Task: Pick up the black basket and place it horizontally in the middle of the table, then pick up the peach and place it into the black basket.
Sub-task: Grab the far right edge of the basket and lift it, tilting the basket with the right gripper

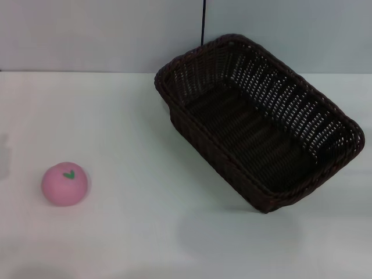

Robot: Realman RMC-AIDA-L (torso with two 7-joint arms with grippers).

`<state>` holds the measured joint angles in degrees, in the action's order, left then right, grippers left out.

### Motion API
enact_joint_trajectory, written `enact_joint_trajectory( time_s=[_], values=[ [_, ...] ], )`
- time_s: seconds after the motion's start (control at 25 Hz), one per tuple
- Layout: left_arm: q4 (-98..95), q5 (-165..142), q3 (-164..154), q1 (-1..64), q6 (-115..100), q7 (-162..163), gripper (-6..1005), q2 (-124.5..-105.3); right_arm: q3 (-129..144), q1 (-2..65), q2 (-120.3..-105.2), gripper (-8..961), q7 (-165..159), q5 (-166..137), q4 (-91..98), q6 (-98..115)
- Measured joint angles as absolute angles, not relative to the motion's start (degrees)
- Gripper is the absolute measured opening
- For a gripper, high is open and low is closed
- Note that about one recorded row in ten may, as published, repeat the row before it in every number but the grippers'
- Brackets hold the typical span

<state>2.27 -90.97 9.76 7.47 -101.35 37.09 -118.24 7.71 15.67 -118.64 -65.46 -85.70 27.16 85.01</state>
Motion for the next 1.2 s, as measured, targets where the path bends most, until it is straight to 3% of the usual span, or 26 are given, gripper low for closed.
enact_joint_trajectory(
  time_s=[0.4, 0.72, 0.88, 0.92, 1.2],
  values=[
    [2.07, -90.96, 9.85, 8.05, -101.16, 37.30, 502, -118.21, 7.54, 15.33, -117.89, 663, -66.69, -87.19, 27.08, 85.69],
    [1.94, -90.97, 9.85, 8.17, -101.04, 37.53, 498, -118.21, 14.02, 17.42, -115.27, 698, -95.33, -101.54, 47.62, 93.79],
    [1.96, -90.97, 9.84, 8.29, -100.71, 37.53, 496, -118.21, 15.04, 21.47, -113.68, 715, -109.10, -113.33, 59.42, 99.97],
    [1.98, -90.97, 9.85, 8.36, -100.65, 37.53, 495, -118.21, 15.20, 24.40, -112.47, 719, -114.48, -118.75, 63.25, 103.41],
    [2.12, -91.21, 9.82, 8.70, -100.55, 37.53, 491, -118.21, 20.08, 31.46, -110.33, 749, -124.11, -127.72, 69.40, 107.49]
  ],
)
